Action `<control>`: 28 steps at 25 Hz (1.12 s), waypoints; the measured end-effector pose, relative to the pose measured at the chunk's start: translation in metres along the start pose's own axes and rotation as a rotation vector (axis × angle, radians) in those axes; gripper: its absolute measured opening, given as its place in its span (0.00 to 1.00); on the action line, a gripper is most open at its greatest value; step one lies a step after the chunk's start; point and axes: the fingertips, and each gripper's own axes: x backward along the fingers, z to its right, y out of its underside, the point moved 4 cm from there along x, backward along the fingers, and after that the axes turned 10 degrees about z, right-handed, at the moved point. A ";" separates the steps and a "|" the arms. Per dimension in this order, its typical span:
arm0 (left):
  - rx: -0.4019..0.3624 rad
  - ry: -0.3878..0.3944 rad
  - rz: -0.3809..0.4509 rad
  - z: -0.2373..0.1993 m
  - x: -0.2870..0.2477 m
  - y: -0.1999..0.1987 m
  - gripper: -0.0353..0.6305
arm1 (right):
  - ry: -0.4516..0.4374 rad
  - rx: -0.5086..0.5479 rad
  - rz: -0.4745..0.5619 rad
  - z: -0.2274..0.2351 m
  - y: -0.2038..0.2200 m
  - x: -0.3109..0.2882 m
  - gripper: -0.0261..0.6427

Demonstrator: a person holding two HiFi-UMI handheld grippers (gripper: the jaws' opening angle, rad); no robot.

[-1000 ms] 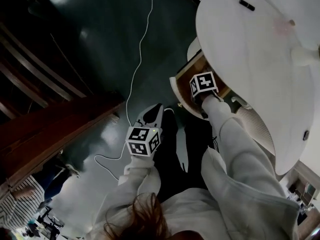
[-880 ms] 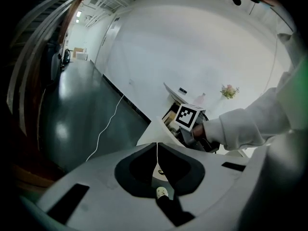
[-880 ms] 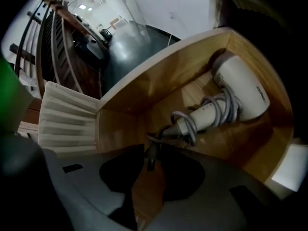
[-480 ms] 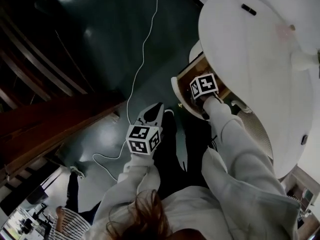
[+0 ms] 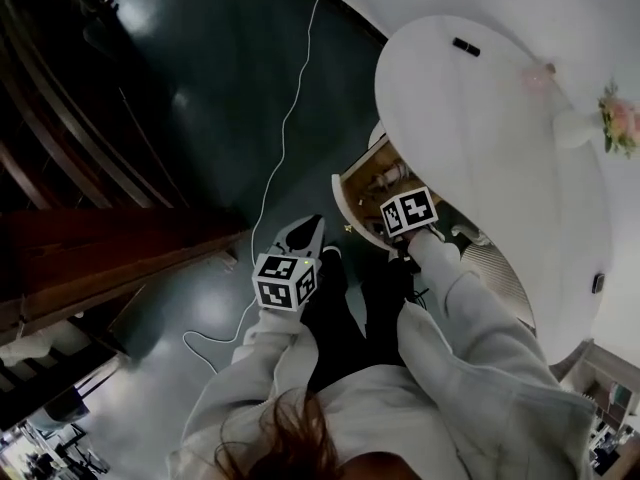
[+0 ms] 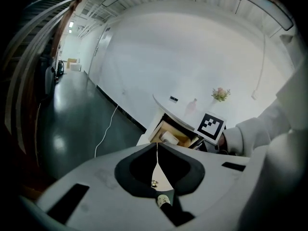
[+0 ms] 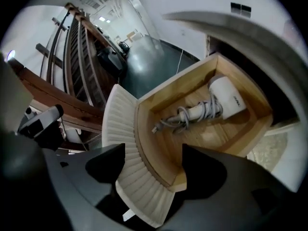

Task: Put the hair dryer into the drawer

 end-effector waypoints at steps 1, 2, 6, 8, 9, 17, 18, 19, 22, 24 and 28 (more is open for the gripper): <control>-0.002 0.003 0.005 0.003 0.000 -0.002 0.08 | 0.001 0.012 0.014 -0.001 0.000 0.005 0.67; -0.004 0.006 0.009 0.007 0.000 -0.005 0.08 | -0.002 0.024 0.030 -0.003 0.000 0.010 0.67; -0.017 0.014 0.027 0.018 -0.002 -0.017 0.08 | -0.035 0.114 0.108 -0.015 -0.003 0.033 0.70; -0.027 0.012 0.046 0.021 -0.006 -0.029 0.08 | -0.059 0.166 0.138 -0.021 -0.009 0.047 0.71; -0.032 0.008 0.056 0.022 -0.007 -0.034 0.08 | -0.073 0.181 0.155 -0.024 -0.012 0.054 0.71; -0.038 -0.022 0.127 0.041 -0.014 -0.060 0.08 | -0.144 0.217 0.325 -0.027 -0.024 0.112 0.69; -0.040 -0.020 0.133 0.046 -0.014 -0.062 0.08 | -0.149 0.215 0.350 -0.027 -0.027 0.120 0.68; -0.041 -0.017 0.137 0.050 -0.015 -0.064 0.08 | -0.155 0.211 0.375 -0.027 -0.029 0.129 0.67; -0.054 -0.003 0.160 0.062 -0.019 -0.073 0.08 | -0.163 0.204 0.458 -0.024 -0.041 0.156 0.64; -0.072 0.009 0.178 0.070 -0.022 -0.082 0.08 | -0.161 0.205 0.515 -0.021 -0.050 0.173 0.62; -0.106 0.046 0.212 0.087 -0.028 -0.102 0.08 | -0.113 0.241 0.615 -0.013 -0.067 0.206 0.56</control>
